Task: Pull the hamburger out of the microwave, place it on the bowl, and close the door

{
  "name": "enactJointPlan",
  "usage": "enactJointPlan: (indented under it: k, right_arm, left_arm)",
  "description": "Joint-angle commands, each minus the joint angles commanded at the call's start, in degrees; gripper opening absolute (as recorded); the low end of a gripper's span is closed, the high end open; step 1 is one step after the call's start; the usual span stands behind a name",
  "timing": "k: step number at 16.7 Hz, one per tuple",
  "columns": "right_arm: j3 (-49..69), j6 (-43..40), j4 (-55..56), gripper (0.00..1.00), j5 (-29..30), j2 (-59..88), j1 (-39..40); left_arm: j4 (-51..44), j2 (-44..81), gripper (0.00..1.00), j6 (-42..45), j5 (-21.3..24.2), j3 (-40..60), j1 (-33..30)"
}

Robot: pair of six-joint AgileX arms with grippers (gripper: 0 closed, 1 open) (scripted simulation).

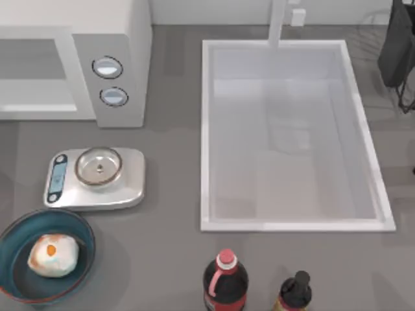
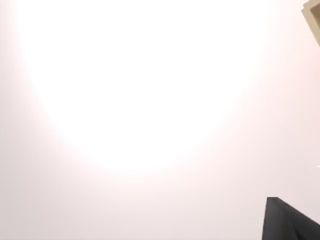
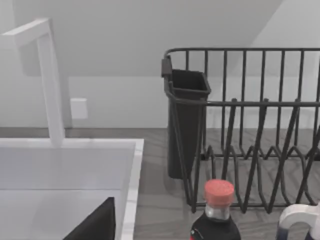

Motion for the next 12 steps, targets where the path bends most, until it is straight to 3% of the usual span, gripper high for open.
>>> enactJointPlan:
  k: [6,12]
  right_arm:
    - [0.00,0.00,0.00,1.00,0.00,0.00,0.00]
    - [0.00,0.00,0.00,1.00,0.00,0.00,0.00]
  left_arm:
    - [-3.77,17.79,0.00,24.84,-0.59,46.36,25.28]
    - [-8.06,38.29,0.00,53.36,-1.20,99.63,54.44]
